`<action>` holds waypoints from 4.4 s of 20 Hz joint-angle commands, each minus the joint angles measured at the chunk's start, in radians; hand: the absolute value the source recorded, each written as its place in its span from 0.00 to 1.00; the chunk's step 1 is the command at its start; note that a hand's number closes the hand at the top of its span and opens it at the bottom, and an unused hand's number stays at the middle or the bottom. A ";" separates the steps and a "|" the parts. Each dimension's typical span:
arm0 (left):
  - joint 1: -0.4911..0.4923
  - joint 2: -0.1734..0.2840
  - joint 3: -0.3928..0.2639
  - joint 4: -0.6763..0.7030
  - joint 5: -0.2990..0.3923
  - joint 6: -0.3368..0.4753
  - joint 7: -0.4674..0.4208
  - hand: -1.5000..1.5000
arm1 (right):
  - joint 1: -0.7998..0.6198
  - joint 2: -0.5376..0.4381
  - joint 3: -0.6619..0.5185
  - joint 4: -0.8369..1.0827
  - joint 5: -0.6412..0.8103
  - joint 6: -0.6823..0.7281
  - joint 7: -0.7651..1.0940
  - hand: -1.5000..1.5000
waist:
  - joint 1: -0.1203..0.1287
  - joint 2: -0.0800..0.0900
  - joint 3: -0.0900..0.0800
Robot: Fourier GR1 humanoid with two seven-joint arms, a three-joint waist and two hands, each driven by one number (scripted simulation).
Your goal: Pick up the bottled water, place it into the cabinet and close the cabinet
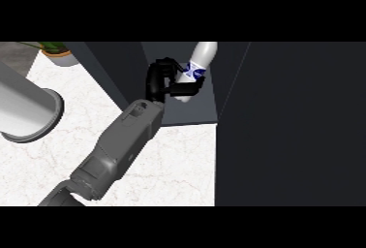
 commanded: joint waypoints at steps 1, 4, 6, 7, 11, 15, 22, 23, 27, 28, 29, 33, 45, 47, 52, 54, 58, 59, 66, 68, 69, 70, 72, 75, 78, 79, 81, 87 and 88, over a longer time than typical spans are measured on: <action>-0.017 -0.005 0.041 0.116 0.007 0.039 -0.044 1.00 | -0.014 0.002 0.011 -0.024 -0.076 0.017 0.015 0.00 | -0.009 0.007 -0.001; -0.041 0.024 0.112 0.145 0.045 0.004 -0.064 1.00 | 0.023 -0.019 -0.040 -0.057 -0.101 0.034 0.011 0.00 | -0.018 0.006 -0.001; -0.064 0.043 0.130 0.169 0.046 0.011 -0.093 1.00 | -0.020 -0.008 -0.028 -0.008 -0.084 0.034 -0.005 0.00 | -0.020 0.013 -0.001; -0.051 0.016 0.122 0.178 0.038 0.003 -0.108 1.00 | 0.003 -0.016 -0.056 -0.055 -0.132 0.034 0.022 0.00 | -0.014 0.009 -0.001; -0.105 0.046 0.090 0.243 -0.016 0.069 -0.122 0.00 | -0.009 -0.004 -0.041 -0.024 -0.105 0.039 0.003 0.00 | -0.028 0.013 0.000; -0.128 0.034 0.079 0.282 -0.041 0.132 -0.148 0.00 | 0.022 -0.005 0.002 -0.057 -0.071 0.054 0.017 0.00 | -0.041 0.016 -0.002; -0.162 0.033 0.114 0.282 -0.018 0.080 -0.155 0.00 | 0.024 -0.025 -0.033 -0.041 -0.102 0.089 -0.009 0.00 | -0.043 0.020 -0.002; -0.196 0.044 0.088 0.297 -0.045 0.055 -0.133 0.00 | 0.011 0.002 0.021 0.001 -0.063 0.087 -0.027 0.00 | -0.052 0.022 -0.001; -0.182 0.070 0.140 0.222 0.000 -0.088 -0.216 0.00 | 0.031 -0.001 0.005 -0.027 -0.066 0.085 -0.016 0.00 | -0.022 0.011 -0.002; -0.185 0.041 0.156 0.202 0.014 -0.086 -0.243 0.00 | 0.020 -0.007 0.004 -0.040 -0.088 0.089 -0.004 0.00 | -0.017 0.012 -0.003; -0.171 0.035 0.176 0.189 0.030 -0.106 -0.276 0.00 | 0.021 -0.018 -0.028 -0.013 -0.089 0.096 -0.018 0.00 | -0.019 0.011 -0.002; -0.199 -0.001 0.192 0.184 0.036 -0.159 -0.288 0.00 | 0.040 -0.002 0.016 -0.038 -0.065 0.090 0.002 0.00 | -0.001 0.002 -0.001; -0.074 -0.005 0.117 0.013 0.070 -0.186 -0.241 0.00 | 0.029 0.012 0.017 -0.075 -0.085 0.065 0.068 0.00 | 0.033 -0.020 0.000; 0.018 -0.005 0.068 -0.071 0.092 -0.187 -0.258 0.00 | 0.075 0.026 0.081 -0.148 -0.065 0.046 0.117 0.00 | 0.041 -0.028 -0.001; 0.140 -0.005 -0.036 -0.257 0.146 -0.228 -0.215 0.00 | 0.014 0.021 0.004 -0.077 -0.093 0.033 0.091 0.00 | 0.051 -0.027 0.000; 0.206 -0.005 -0.059 -0.325 0.160 -0.291 -0.221 0.00 | 0.057 0.019 0.042 -0.134 -0.089 0.044 0.097 0.00 | 0.056 -0.030 -0.001; 0.328 -0.005 -0.099 -0.497 0.135 -0.322 -0.218 0.00 | 0.096 0.038 0.076 -0.125 -0.030 0.030 0.074 0.00 | 0.072 -0.033 0.000; 0.341 -0.005 -0.124 -0.536 0.166 -0.319 -0.214 0.00 | 0.061 0.064 0.129 -0.094 0.019 0.016 0.068 0.00 | 0.065 -0.029 -0.001; 0.574 0.038 -0.242 -0.861 0.082 -0.281 -0.172 0.00 | 0.082 0.017 0.090 -0.111 0.025 0.026 0.066 0.00 | 0.076 -0.029 0.000; 0.619 0.062 -0.230 -0.881 0.100 -0.333 -0.174 0.00 | 0.053 0.007 0.125 -0.061 0.090 0.059 0.020 0.00 | 0.068 -0.026 0.000; 0.630 0.090 -0.252 -0.979 0.096 -0.276 -0.091 1.00 | 0.072 -0.032 0.095 -0.125 0.049 0.076 0.057 0.00 | 0.079 -0.030 0.000; 0.673 0.112 -0.249 -0.953 0.099 -0.337 -0.149 1.00 | 0.065 -0.072 0.081 -0.150 0.020 0.107 0.076 0.00 | 0.078 -0.027 0.000; 0.713 0.136 -0.274 -1.064 0.095 -0.286 -0.073 1.00 | 0.091 -0.077 0.140 -0.180 0.070 0.120 0.075 1.00 | 0.077 -0.030 -0.001; 0.839 0.182 -0.297 -1.151 0.095 -0.291 -0.098 1.00 | 0.075 -0.135 0.143 -0.123 0.154 0.170 0.050 1.00 | 0.083 -0.032 -0.001; 0.904 0.265 -0.243 -1.181 0.115 -0.339 -0.125 1.00 | 0.107 -0.170 0.214 -0.144 0.199 0.220 0.018 1.00 | 0.065 -0.032 -0.001; 0.938 0.282 -0.247 -1.221 0.117 -0.344 -0.130 0.00 | 0.089 -0.197 0.202 -0.154 0.180 0.242 0.018 1.00 | 0.072 -0.032 -0.001; 0.926 0.337 -0.185 -1.284 0.148 -0.353 -0.094 0.00 | 0.099 -0.236 0.193 -0.210 0.183 0.262 0.014 1.00 | 0.070 -0.033 -0.002; 1.071 0.385 -0.127 -1.341 0.189 -0.376 -0.143 0.00 | 0.073 -0.236 0.329 -0.230 0.298 0.252 0.012 1.00 | 0.061 -0.034 -0.004; 1.114 0.384 -0.161 -1.383 0.169 -0.376 -0.163 0.00 | 0.082 -0.257 0.356 -0.252 0.288 0.254 0.063 1.00 | 0.073 -0.033 -0.005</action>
